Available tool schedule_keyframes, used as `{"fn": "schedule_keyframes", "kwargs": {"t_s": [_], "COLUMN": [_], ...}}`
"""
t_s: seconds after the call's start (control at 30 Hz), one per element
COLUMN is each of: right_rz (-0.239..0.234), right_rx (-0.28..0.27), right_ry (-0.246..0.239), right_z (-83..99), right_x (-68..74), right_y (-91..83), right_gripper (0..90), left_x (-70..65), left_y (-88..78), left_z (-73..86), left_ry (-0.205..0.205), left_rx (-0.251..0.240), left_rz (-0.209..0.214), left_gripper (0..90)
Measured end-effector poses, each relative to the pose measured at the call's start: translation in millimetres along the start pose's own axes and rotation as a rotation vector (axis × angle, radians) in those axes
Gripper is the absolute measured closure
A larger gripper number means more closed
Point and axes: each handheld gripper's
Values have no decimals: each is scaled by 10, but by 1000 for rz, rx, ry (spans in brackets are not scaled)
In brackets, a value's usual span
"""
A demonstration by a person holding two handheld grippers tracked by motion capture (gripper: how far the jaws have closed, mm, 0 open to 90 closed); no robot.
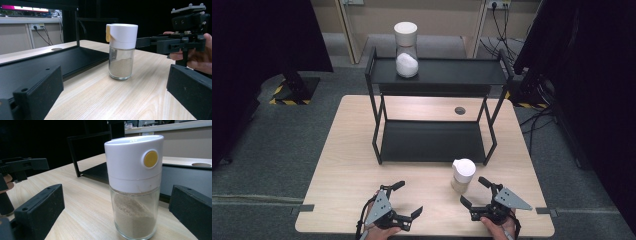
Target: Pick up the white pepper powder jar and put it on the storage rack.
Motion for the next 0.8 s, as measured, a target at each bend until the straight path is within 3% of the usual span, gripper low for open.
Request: {"fn": "schedule_keyframes", "kwargs": {"t_s": [0.5,0.8], "right_rz": [47,42], "right_rx": [7,12], "right_ry": [-36,-57], "right_z": [-43,-97], "right_x": [6,-22], "right_y": [160,271], "right_gripper": [16,53], "left_x": [-7,-3], "left_y": [11,14], "left_z": [1,5], "left_ry": [1,-5], "left_rx": [5,6], "left_rz": [3,5], "left_gripper": [0,0]}}
Point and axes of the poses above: each handheld gripper's, and its own axes: y roughly forward along the jaws, z roughly out of its underside, x roughly to its left, and after that the axes turned 8 degrees about z, right-handed
